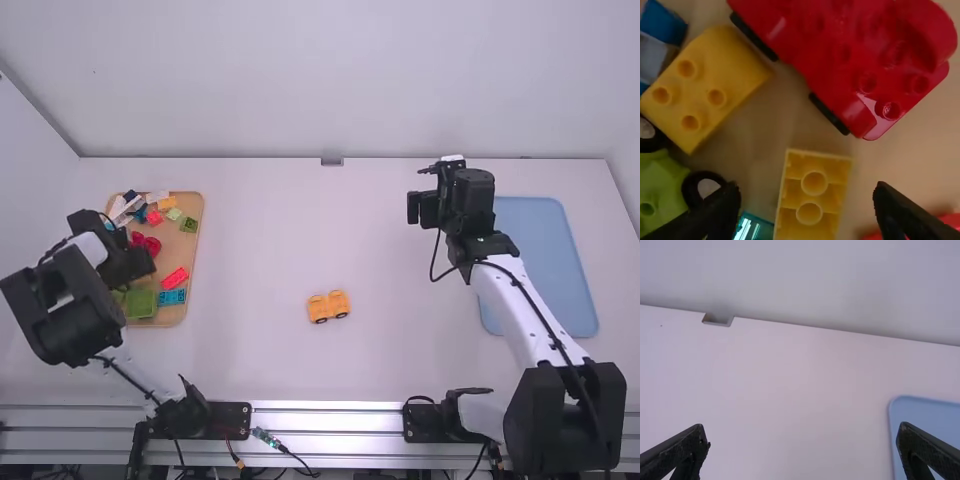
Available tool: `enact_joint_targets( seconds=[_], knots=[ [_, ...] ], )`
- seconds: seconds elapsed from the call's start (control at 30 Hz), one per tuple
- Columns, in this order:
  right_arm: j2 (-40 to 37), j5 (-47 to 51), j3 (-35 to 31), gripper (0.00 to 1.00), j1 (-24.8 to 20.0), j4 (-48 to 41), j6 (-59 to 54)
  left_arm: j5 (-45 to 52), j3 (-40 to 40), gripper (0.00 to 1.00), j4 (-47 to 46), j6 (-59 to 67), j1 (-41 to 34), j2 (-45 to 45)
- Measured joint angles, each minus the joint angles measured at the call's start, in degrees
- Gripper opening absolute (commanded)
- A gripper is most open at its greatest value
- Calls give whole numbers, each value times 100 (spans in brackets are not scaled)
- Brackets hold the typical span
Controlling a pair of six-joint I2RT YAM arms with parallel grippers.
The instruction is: Assemble lego blocks to make yellow taxi
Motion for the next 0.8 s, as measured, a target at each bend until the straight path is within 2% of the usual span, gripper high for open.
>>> enact_joint_targets(
  seconds=[0.1,0.17,0.2,0.47,0.8],
  knots=[
    [0,-11,0,99,0,0,-11,0,2,55,59,52,0,57],
    [0,-13,0,99,0,-2,-7,0,0,42,131,76,0,57],
    [2,-11,0,99,0,0,-2,2,0,40,144,111,0,57],
    [2,4,0,99,0,0,7,2,-138,46,299,195,0,57],
    [2,15,0,99,0,-2,-2,0,-203,40,304,195,0,57]
  ],
)
